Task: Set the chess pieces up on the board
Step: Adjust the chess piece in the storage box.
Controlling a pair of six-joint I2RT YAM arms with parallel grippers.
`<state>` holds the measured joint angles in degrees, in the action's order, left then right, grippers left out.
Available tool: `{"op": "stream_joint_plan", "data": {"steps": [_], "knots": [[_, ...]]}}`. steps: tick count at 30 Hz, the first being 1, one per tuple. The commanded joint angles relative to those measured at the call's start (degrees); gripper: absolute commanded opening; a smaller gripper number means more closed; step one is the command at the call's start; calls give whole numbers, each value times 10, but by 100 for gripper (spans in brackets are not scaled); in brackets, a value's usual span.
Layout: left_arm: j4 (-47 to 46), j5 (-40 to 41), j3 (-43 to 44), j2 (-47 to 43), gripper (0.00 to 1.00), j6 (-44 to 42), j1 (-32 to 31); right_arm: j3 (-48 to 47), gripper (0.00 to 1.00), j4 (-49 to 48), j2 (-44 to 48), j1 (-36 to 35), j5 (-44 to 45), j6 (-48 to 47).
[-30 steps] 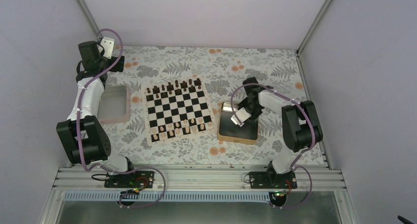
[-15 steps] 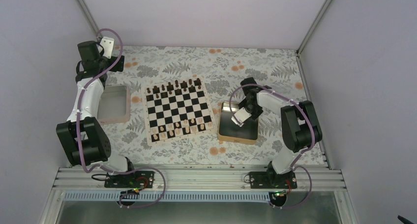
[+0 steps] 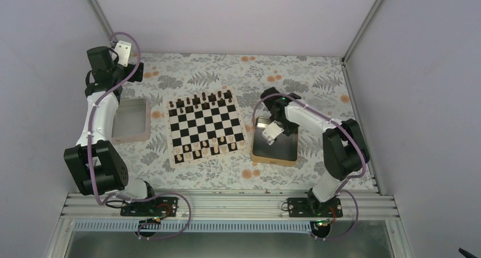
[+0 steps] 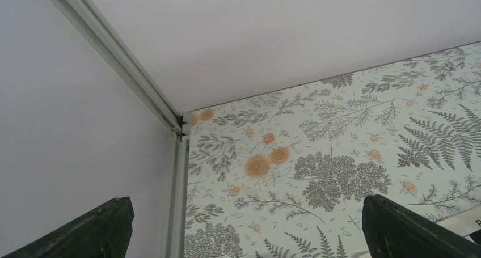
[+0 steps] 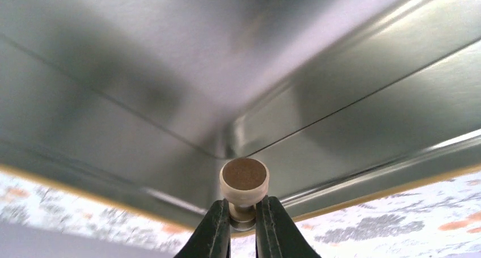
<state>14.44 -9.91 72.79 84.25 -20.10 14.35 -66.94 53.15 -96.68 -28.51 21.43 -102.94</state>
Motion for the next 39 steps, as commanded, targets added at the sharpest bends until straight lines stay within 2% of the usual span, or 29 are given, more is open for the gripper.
{"op": "stream_joint_plan", "data": {"steps": [1,6,10,13,22,30,39], "knots": [[3,-21,13,-23,100,4,-1,3,4,79,-7,-36,151,85],[4,-25,14,-29,100,5,-1,-26,4,141,-57,-65,255,187],[3,-25,13,-33,100,4,-1,-60,4,199,-104,-83,299,275],[2,-24,13,-36,100,4,-1,-71,4,207,-135,-84,332,321],[0,-21,10,-34,100,3,-1,-68,9,207,-147,-85,316,339],[1,-19,11,-31,100,2,-1,-74,28,206,-144,-87,284,343],[2,-14,14,-25,100,2,-1,-95,29,206,-119,-84,209,343]]}}
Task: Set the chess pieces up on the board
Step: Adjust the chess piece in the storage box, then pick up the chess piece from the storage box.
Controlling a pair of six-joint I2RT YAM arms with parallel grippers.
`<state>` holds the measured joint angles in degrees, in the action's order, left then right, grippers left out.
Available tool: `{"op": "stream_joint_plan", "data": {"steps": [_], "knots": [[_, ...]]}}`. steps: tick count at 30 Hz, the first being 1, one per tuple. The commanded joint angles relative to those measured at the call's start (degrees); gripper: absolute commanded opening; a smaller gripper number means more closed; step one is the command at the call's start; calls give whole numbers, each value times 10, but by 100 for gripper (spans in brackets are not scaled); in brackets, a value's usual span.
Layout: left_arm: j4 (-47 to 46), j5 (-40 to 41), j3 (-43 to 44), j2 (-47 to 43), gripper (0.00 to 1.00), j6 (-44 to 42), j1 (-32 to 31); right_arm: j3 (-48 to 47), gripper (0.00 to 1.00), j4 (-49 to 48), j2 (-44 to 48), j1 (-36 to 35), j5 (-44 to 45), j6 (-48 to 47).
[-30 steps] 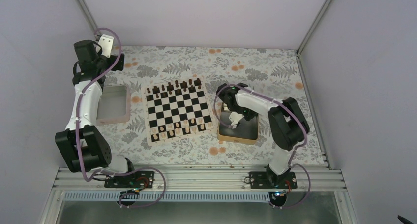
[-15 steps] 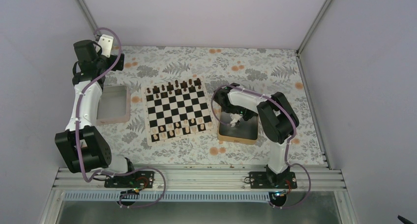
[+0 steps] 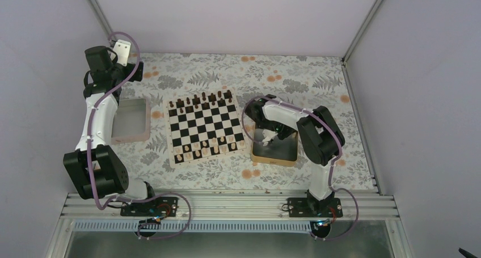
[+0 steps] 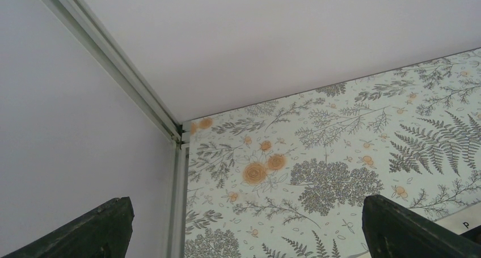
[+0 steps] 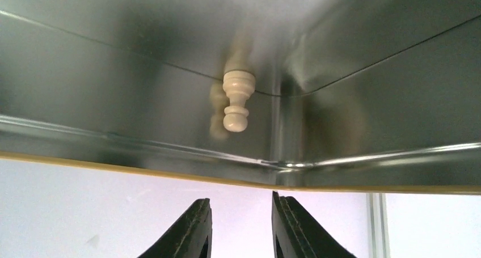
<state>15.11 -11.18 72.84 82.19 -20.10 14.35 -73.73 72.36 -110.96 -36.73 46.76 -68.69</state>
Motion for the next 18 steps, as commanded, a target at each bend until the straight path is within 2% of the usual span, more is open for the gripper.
{"op": "stream_joint_plan", "data": {"steps": [1,5,9,12,15,18], "knots": [[-4,-1,13,-5,100,2,-1,-34,29,13,30,1,-57,-1],[-7,3,12,-5,100,2,-1,-95,30,14,58,28,-175,-21],[-8,3,12,-1,100,2,-1,-143,37,15,92,92,-314,-32],[-6,2,14,2,100,3,-2,-113,40,14,94,125,-332,15],[-7,1,13,3,100,4,-2,-69,32,14,87,144,-346,47],[-8,1,11,2,100,5,-2,-42,32,13,89,148,-375,55]]}}
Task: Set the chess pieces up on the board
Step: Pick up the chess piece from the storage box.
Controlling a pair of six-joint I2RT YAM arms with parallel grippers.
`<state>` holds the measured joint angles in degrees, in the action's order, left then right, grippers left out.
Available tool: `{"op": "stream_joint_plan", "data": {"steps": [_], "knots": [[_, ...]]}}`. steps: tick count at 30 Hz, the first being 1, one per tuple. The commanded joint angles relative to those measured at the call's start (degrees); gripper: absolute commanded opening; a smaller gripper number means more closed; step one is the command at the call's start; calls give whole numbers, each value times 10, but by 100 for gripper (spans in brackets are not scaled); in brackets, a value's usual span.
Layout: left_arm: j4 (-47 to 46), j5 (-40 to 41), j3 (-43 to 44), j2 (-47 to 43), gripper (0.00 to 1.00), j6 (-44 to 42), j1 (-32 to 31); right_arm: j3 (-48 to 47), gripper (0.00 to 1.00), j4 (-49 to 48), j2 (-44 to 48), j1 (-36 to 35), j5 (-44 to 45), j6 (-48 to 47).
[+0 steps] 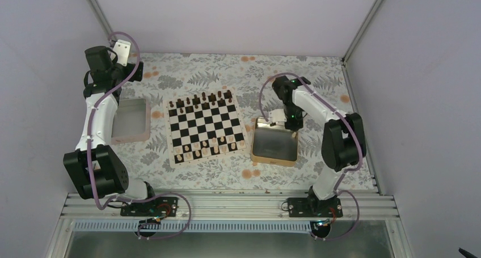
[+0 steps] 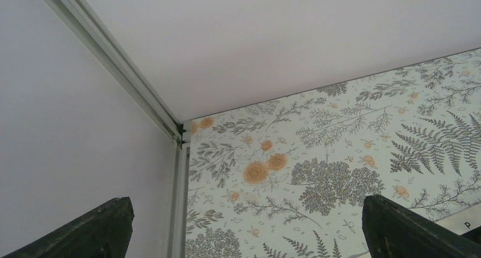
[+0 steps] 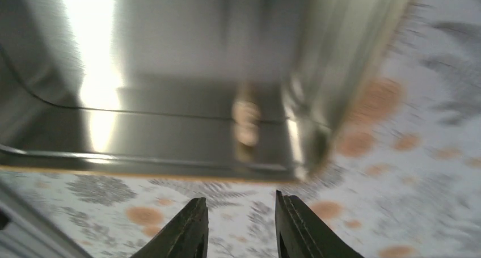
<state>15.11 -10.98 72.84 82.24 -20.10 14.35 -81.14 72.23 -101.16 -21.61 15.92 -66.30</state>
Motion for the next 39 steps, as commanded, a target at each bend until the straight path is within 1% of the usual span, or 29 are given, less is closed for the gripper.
{"op": "stream_joint_plan", "data": {"steps": [1,4,8,17,20,28,39], "knots": [[-8,0,11,1,100,5,-2,30,32,14,-11,-4,-77,35],[-8,-1,11,0,100,5,-2,17,34,15,-23,-4,-95,58],[-10,-2,8,-1,100,5,-2,25,41,8,-43,-5,-67,88],[-13,-2,6,2,100,6,-2,41,39,-31,-44,-5,3,99],[-13,-3,6,2,100,6,-2,62,38,-55,-34,-5,33,98],[-10,-7,9,6,100,7,-4,101,38,-93,-21,-5,44,85],[-7,-5,11,3,100,7,-4,102,39,-109,-40,-5,68,85]]}}
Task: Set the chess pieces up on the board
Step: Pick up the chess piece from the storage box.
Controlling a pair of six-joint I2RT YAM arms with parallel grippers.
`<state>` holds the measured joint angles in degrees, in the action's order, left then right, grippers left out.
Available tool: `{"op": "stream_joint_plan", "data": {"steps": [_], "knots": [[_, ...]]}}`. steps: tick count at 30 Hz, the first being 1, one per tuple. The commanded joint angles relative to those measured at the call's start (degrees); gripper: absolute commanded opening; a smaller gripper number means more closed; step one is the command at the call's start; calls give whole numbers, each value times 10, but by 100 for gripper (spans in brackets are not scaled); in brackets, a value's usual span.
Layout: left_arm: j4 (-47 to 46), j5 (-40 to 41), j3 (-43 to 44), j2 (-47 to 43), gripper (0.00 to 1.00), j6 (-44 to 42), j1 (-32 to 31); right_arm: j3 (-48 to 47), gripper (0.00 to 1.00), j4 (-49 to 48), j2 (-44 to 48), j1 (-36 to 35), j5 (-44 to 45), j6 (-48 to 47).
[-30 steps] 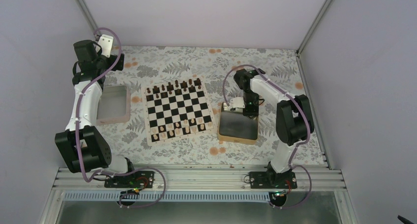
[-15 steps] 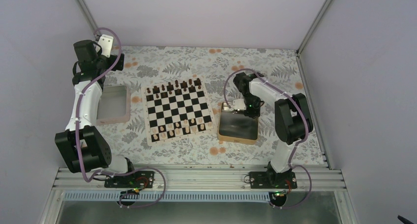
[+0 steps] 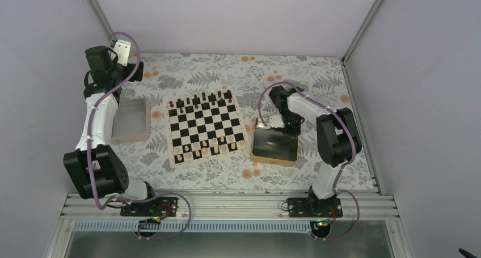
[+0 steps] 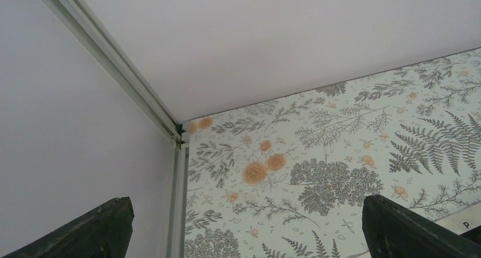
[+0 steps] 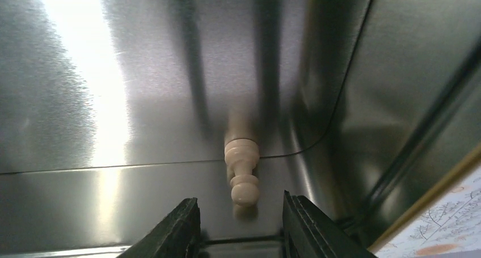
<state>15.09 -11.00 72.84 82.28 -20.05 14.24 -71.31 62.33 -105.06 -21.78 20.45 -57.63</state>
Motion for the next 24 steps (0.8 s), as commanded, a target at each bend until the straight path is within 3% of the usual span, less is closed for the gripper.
{"op": "stream_joint_plan", "data": {"steps": [1,19,24], "knots": [[-7,-5,10,2,100,6,-3,4,39,-10,-4,-3,24,-1],[-11,-6,9,9,100,5,-3,0,35,3,-38,-1,18,4],[-12,-5,7,10,100,4,-3,-2,21,6,-44,1,24,4]]}}
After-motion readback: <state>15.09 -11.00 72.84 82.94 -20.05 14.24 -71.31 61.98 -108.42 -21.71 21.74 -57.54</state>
